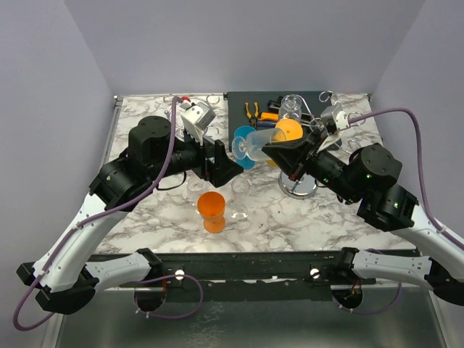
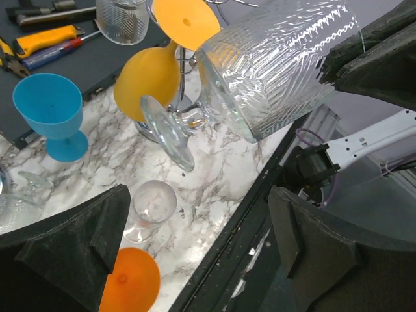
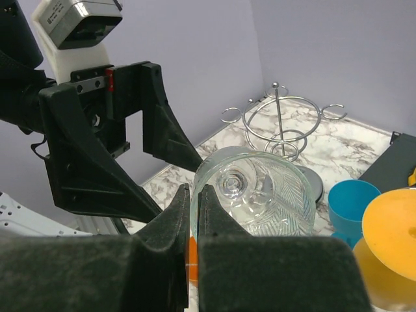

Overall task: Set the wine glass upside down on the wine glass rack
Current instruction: Turn the wine glass upside down at the wine rack.

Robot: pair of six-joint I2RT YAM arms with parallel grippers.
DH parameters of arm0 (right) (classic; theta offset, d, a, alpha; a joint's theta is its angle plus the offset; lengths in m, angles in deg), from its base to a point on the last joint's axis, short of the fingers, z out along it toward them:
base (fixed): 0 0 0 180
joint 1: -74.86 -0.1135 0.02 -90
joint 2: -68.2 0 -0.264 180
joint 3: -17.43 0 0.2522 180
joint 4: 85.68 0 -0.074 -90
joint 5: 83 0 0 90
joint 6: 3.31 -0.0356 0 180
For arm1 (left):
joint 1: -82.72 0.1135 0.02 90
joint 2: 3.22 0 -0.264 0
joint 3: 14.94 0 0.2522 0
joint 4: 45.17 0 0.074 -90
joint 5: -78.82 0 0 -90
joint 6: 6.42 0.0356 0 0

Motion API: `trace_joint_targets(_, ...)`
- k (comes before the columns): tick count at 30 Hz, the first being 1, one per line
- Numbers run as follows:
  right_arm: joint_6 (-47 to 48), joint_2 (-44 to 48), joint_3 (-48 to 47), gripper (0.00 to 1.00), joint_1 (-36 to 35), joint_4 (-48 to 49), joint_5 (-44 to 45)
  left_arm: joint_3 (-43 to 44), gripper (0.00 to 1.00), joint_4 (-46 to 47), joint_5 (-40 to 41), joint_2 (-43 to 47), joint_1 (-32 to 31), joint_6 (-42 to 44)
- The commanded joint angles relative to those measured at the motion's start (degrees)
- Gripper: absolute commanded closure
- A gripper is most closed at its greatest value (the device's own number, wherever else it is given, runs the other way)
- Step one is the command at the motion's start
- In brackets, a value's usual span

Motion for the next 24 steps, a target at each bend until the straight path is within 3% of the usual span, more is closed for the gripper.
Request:
trace_joint_targets(1, 0.1, -0.2, -2.0, 1.0, 0.1, 8.3, -2.6, -1.2, 0.07, 0.5, -3.5, -0.1, 0.6, -2.7)
trace_joint_targets(7, -1.8, -0.4, -0.7, 1.0, 0.0, 10.1, -5.0, -1.4, 0.29, 0.9, 0.7, -1.2, 0.7, 0.5)
trace_joint_targets(15, -4.5, -1.1, 1.3, 1.0, 0.1, 11.4, -7.3, 1.8, 0.4, 1.7, 3.1, -3.9, 0.9, 2.1)
trace_joint_targets(24, -5.8, -0.9, 3.5, 1.0, 0.1, 13.5, -10.2, 1.7, 0.89, 3.2, 2.6, -3.4, 1.3, 6.4)
